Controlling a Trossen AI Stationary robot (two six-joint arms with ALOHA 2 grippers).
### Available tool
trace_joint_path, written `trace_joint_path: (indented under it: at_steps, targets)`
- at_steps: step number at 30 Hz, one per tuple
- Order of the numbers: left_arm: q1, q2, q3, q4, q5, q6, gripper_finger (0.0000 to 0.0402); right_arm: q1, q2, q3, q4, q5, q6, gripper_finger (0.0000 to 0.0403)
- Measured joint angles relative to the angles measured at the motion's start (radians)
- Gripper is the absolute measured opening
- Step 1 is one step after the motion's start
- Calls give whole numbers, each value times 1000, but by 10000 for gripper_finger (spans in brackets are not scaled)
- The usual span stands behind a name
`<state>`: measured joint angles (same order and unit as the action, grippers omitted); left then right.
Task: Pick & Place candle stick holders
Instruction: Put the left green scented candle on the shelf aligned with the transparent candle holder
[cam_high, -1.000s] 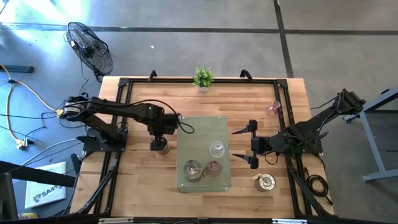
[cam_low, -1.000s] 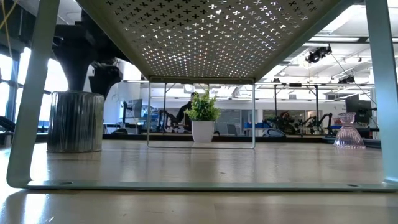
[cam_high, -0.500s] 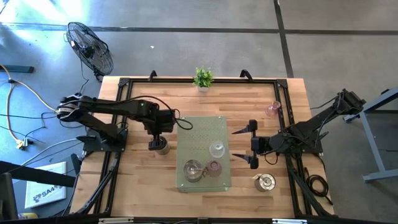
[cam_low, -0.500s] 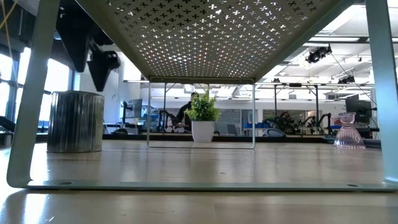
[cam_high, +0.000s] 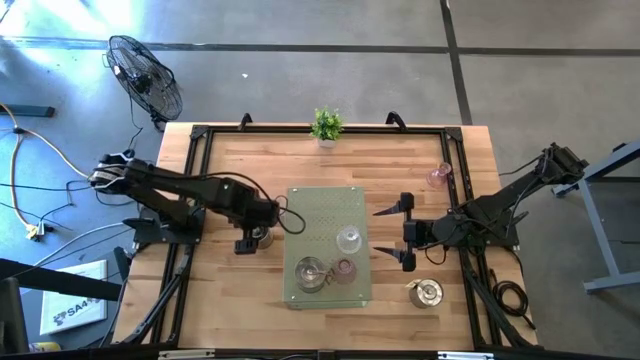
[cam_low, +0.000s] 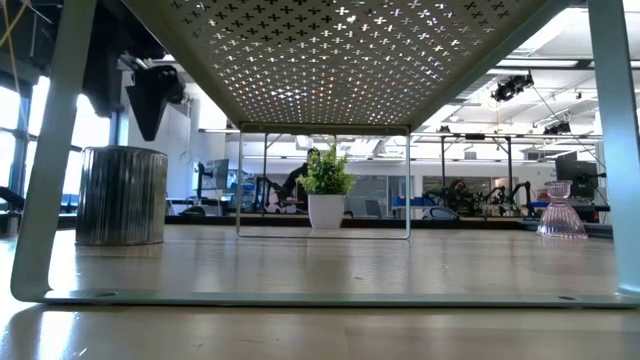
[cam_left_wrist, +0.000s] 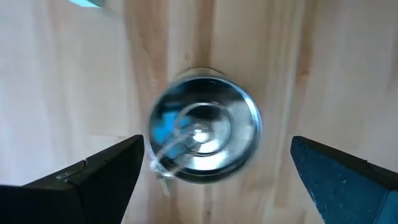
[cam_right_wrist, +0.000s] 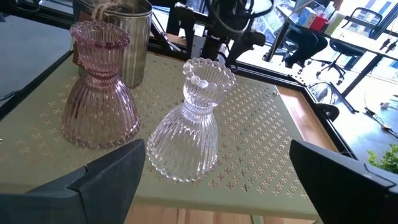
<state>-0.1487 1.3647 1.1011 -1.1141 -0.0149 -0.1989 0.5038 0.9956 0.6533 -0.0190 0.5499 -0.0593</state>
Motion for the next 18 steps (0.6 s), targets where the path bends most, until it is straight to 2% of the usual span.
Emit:
trace_joint_path:
  at_steps: [2,7,14,18]
  targets:
    - [-11,0,0,0,-27,-21,399,0,0,0,0,0,0,393]
    - [-11,0,0,1,-21,-67,399,0,0,0,1,0,0,393]
    - [-9,0,-3,5,-49,-69,399,0,0,0,1,0,0,393]
    - [-9,1,-42,33,-31,-69,399,0,0,0,0,0,0,393]
